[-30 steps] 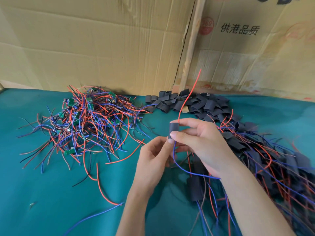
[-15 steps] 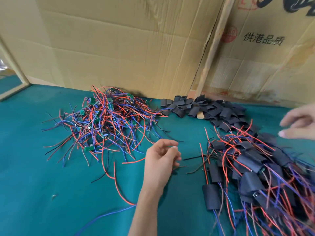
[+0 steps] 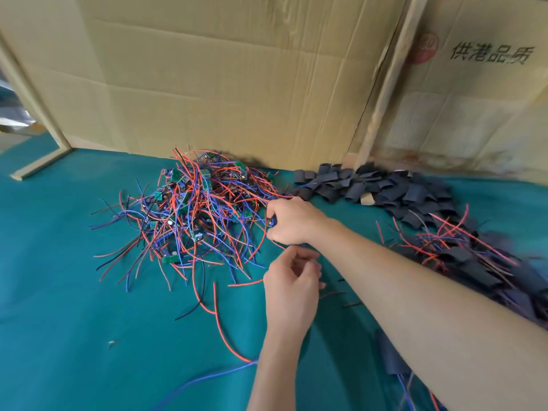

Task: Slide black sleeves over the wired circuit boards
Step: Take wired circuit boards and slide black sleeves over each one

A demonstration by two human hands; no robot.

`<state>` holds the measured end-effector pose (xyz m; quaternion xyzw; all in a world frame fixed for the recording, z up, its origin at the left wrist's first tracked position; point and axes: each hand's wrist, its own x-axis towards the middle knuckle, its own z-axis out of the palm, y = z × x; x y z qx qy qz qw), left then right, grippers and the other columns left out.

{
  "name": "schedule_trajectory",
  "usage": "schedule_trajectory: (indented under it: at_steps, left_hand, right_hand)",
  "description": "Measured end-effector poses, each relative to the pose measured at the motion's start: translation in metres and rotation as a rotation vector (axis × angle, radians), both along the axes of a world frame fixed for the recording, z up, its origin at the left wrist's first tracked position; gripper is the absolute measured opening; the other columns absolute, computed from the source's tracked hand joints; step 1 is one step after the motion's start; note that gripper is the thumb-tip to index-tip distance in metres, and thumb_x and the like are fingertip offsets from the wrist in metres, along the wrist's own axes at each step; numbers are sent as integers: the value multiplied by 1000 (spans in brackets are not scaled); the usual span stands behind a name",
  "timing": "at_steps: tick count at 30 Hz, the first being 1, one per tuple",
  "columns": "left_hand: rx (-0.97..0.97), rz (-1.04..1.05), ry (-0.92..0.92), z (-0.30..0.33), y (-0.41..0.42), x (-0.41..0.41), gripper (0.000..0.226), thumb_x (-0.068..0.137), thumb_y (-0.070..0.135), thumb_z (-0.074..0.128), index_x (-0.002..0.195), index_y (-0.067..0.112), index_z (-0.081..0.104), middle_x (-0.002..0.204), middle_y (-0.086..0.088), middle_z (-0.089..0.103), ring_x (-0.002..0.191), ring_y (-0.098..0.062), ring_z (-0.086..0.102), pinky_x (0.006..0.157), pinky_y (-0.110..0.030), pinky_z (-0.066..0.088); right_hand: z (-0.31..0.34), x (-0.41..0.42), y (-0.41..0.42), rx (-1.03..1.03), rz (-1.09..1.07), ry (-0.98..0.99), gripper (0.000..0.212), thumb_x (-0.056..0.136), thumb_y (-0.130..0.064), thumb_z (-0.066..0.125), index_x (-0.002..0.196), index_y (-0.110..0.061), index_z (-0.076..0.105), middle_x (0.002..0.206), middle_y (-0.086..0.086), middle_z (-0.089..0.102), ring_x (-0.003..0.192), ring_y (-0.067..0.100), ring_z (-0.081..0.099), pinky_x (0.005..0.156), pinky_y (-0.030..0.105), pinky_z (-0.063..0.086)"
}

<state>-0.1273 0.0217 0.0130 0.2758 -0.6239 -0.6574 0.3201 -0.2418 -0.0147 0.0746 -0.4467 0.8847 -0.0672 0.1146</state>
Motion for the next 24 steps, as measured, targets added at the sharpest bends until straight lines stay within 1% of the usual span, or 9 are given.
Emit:
schedule_trajectory:
  at_steps: [4,6,10,12,14,17,19,22,24]
  left_hand:
    - [18,-13,-1,1,1,0,20,73,12,50,76,18,69,66,1,66,57,-13,60,56,-24,52]
    - [12,-22,-10,2,1,1,22,79,4,52,79,15,70,65,2,66,57,-14,61,58,-25,53]
    - [11,-16,-41,4,0,1,26,86,-5,51,82,12,70,64,2,66,54,-14,61,58,-29,54]
    - [17,-15,-47,6,0,1,26,86,-5,51,82,12,69,63,2,66,53,-14,61,60,-31,54]
    - [25,-13,-49,7,0,2,25,87,-5,51,82,11,69,62,3,66,53,-14,61,61,-32,54]
    - [15,-2,-57,7,0,2,24,86,-4,51,84,11,69,64,2,67,54,-15,62,63,-34,55]
    - [15,-2,-59,6,-1,2,24,86,-4,51,85,11,69,65,2,68,55,-15,63,66,-35,56]
    - [17,-11,-53,5,-1,3,24,87,-5,51,83,11,69,64,1,67,54,-15,63,63,-33,55]
    - [24,-8,-43,5,-2,3,23,87,-5,52,84,10,69,65,1,67,55,-16,63,64,-34,55]
  right_hand:
    - [-6,-6,10,-89,-2,60,21,90,-20,65,111,-26,65,112,9,56,104,36,60,85,42,51]
    - [-5,-10,19,-111,9,59,15,89,-16,65,98,-27,65,110,6,57,104,35,60,84,39,50]
    - [-4,-19,34,-108,-5,28,21,85,-9,64,76,-28,60,107,7,66,102,32,62,89,41,54]
    - [-6,-22,40,-119,-35,-5,21,84,-11,66,76,-28,57,107,8,66,100,30,62,84,38,53]
    - [-10,-22,40,-178,-49,1,13,86,-17,67,90,-27,59,108,7,66,100,30,60,82,38,52]
    - [-15,-17,32,-247,-78,47,28,87,-34,72,111,-24,61,113,5,65,105,31,59,80,38,49]
    - [-17,-17,26,-259,-142,27,26,86,-38,77,105,-24,67,114,7,66,108,32,60,79,36,46]
    - [-16,-19,23,-262,-197,-29,13,85,-29,80,88,-22,70,110,10,69,110,34,62,87,39,54]
    - [-12,-22,28,-256,-189,-40,13,84,-24,81,79,-22,68,103,10,72,106,31,63,88,39,55]
